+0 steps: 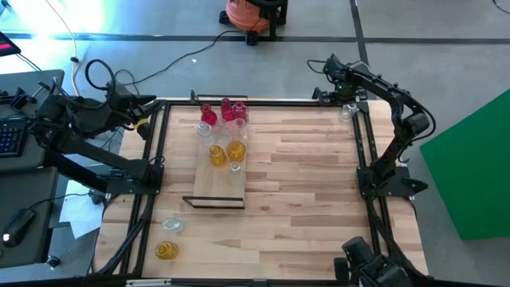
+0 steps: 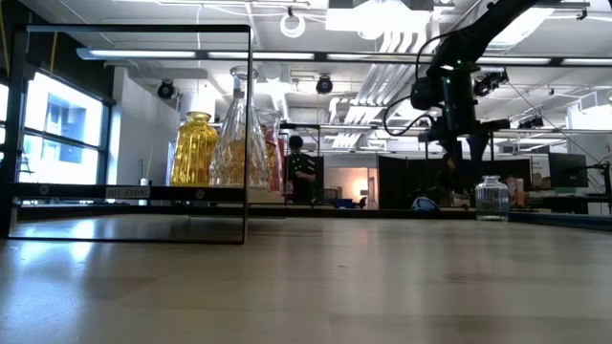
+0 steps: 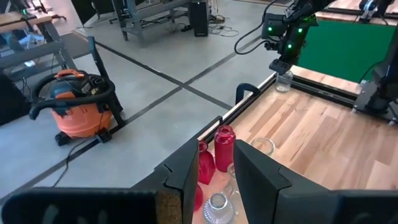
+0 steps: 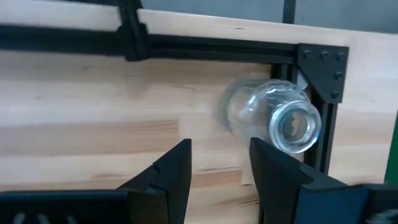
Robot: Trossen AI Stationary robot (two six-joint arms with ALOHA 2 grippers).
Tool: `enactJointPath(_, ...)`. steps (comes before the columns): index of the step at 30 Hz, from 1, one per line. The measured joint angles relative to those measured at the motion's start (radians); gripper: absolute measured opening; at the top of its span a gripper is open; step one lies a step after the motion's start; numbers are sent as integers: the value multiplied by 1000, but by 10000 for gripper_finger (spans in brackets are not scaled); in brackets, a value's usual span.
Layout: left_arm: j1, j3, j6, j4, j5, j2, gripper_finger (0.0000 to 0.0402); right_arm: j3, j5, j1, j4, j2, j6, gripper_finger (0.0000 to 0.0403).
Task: Sort vases onto shelf
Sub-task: Put the transparent vase on the shelf aligned with the other transparent vase
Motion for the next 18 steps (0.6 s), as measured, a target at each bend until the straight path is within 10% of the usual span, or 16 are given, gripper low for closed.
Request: enactJointPath(18, 0, 0, 45, -2, 0, -1, 90, 0, 161, 62, -15, -29, 281, 144)
